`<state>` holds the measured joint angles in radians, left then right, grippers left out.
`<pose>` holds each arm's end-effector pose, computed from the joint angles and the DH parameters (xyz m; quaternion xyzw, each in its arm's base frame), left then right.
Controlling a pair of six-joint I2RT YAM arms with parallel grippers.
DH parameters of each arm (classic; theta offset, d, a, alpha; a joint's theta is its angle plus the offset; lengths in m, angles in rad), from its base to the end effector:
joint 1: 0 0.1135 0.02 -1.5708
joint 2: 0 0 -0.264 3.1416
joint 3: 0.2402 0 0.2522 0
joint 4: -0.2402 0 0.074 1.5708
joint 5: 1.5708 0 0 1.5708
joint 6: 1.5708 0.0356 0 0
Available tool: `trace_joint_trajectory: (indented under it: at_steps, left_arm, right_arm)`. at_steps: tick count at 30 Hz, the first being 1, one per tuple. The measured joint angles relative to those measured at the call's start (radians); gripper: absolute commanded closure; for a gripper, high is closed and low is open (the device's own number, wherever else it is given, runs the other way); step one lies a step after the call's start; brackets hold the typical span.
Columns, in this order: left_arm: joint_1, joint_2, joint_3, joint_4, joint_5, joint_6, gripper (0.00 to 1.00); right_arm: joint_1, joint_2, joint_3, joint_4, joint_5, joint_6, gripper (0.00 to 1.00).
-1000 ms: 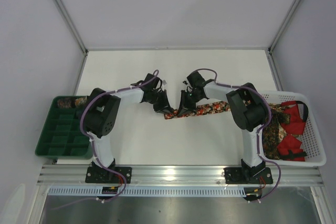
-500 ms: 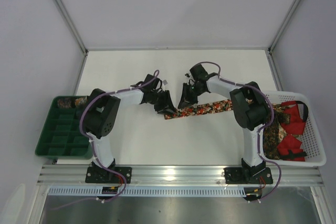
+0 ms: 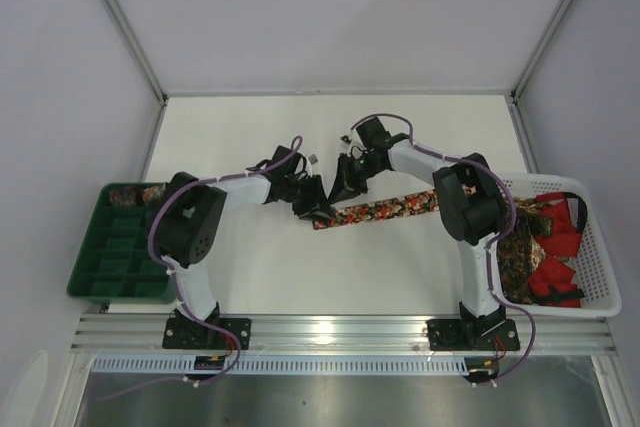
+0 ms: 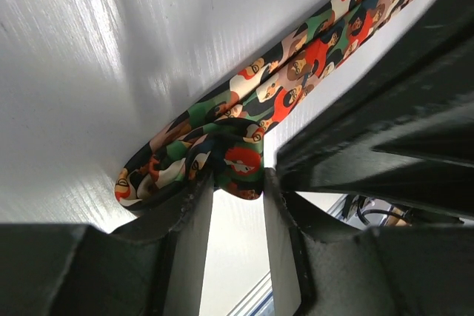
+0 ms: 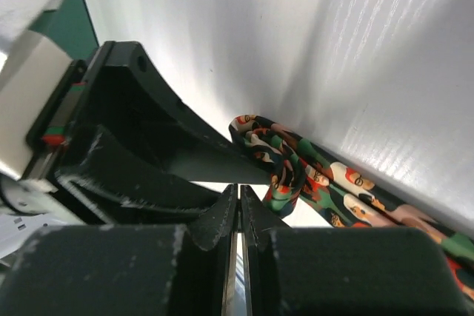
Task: Roll the ties
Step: Roll the tie
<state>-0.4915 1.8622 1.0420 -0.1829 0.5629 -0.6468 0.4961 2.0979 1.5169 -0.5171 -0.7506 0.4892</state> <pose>0.3109 -0.1880 0.1404 0.0060 0.9255 -0.3696 0.0829 0.3719 0.2289 0.1683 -0.0889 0.9042 0.4170 0.0234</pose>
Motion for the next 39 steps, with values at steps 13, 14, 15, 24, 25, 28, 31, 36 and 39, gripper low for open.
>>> trace_joint_trajectory:
  at_steps: [13,14,15,24,25,28,31,36,39]
  left_arm:
    - [-0.002,-0.023,-0.026,0.005,0.009,0.003,0.57]
    - [-0.002,-0.024,-0.026,0.005,0.009,0.003,0.55]
    - [-0.002,-0.028,-0.026,0.006,0.008,0.003,0.53]
    - [0.029,-0.198,-0.074,-0.035,-0.002,0.026,0.43]
    - [0.045,-0.23,-0.09,-0.043,0.0,0.027,0.41]
    - [0.102,-0.278,-0.125,-0.047,0.018,0.035,0.41]
    - [0.148,-0.253,-0.151,-0.039,0.05,0.037,0.41]
    - [0.158,-0.176,-0.19,0.006,0.115,0.011,0.32]
    - [0.155,-0.142,-0.198,0.053,0.15,-0.026,0.3]
  right_arm:
    - [0.014,0.061,-0.014,0.013,-0.055,0.003,0.92]
    - [0.015,0.065,-0.016,0.006,-0.051,-0.003,0.92]
    - [0.016,0.068,-0.019,0.002,-0.046,-0.013,0.92]
    - [0.023,0.07,-0.031,-0.007,0.014,-0.074,0.93]
    - [0.024,0.069,-0.031,-0.007,0.025,-0.081,0.93]
    - [0.028,0.062,-0.037,-0.005,0.052,-0.1,0.92]
    - [0.034,0.045,-0.051,0.0,0.077,-0.113,0.92]
    - [0.037,0.04,-0.06,0.013,0.092,-0.126,0.92]
    - [0.038,0.035,-0.064,0.016,0.101,-0.129,0.93]
